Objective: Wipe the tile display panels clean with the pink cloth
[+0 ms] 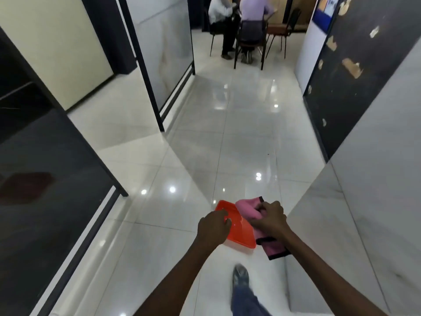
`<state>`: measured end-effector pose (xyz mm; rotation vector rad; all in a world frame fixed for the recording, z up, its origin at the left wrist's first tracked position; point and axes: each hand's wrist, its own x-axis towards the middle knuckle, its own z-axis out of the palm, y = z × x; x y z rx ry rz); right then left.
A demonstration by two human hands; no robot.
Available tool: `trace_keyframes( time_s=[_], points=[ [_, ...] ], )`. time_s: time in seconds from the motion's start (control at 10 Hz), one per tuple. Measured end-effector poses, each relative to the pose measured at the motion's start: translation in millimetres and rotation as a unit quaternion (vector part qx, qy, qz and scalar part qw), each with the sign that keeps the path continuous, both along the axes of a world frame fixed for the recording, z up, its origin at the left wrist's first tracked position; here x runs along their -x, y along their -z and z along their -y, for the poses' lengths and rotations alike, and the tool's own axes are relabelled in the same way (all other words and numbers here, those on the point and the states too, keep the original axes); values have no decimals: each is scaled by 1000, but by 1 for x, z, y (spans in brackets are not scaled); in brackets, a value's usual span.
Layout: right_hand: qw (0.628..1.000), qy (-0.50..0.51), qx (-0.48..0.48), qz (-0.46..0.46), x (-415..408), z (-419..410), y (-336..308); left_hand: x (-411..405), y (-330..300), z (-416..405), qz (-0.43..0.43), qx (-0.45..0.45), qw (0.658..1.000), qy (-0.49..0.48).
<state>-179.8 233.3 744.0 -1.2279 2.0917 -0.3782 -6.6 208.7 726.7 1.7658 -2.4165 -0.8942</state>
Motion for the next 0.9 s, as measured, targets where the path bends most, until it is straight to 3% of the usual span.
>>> trace_keyframes(
  time_s=[0.3, 0.4, 0.6, 0.8, 0.9],
  points=[
    [991, -74, -111, -23, 54, 172, 161, 57, 145, 170, 69, -86, 994, -13],
    [979, -123, -157, -31, 69, 223, 255, 78, 228, 224, 99, -108, 988, 44],
    [950, -211, -206, -102, 81, 273, 417, 95, 390, 281, 121, -98, 985, 78],
    [927, -251, -223, -167, 91, 292, 573, 103, 555, 298, 152, -172, 964, 137],
    [919, -263, -260, -135, 96, 299, 608, 105, 590, 304, 180, -177, 951, 179]
  ],
)
